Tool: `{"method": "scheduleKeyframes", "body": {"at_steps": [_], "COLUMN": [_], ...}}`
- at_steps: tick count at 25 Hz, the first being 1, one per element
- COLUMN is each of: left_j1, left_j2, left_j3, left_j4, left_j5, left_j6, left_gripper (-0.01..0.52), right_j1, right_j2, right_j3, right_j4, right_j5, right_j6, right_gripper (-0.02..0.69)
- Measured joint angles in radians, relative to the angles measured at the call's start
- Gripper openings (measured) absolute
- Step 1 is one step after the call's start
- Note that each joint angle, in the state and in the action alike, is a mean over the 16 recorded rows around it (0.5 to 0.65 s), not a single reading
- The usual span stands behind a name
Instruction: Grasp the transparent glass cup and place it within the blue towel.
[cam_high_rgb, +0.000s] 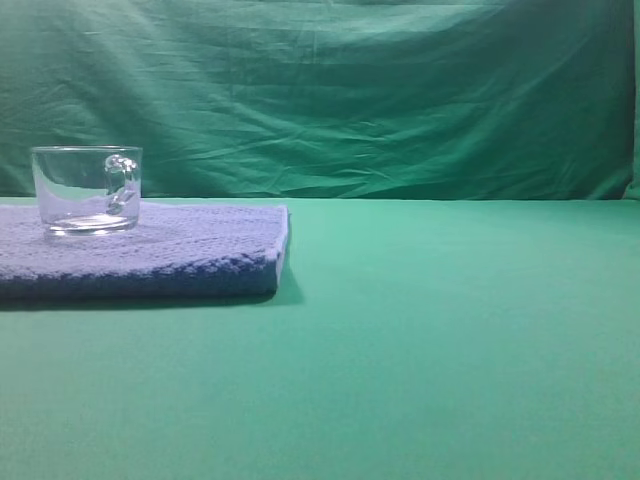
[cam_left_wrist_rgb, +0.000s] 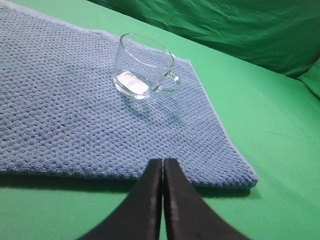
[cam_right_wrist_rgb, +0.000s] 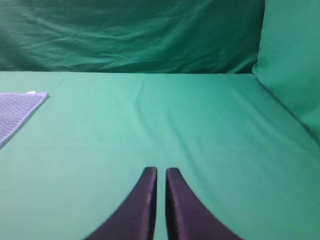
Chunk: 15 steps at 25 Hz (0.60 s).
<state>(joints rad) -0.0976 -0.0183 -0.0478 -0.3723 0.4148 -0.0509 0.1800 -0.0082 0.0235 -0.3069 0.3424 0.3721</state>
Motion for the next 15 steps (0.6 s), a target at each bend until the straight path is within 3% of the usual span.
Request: {"method": "scheduleKeyframes", "body": {"at_steps": [15], "left_j1": [0.000], "left_j2": [0.000], "left_j3": [0.000], "left_j4": [0.000], "left_j5": [0.000], "left_j6": [0.000], "left_gripper": [0.000], "right_j1": [-0.006], "right_j2": [0.000], "right_j3": [0.004], "right_j4": [0.007], "right_j5": [0.045], "right_j6": [0.001], "right_gripper": [0.055]}}
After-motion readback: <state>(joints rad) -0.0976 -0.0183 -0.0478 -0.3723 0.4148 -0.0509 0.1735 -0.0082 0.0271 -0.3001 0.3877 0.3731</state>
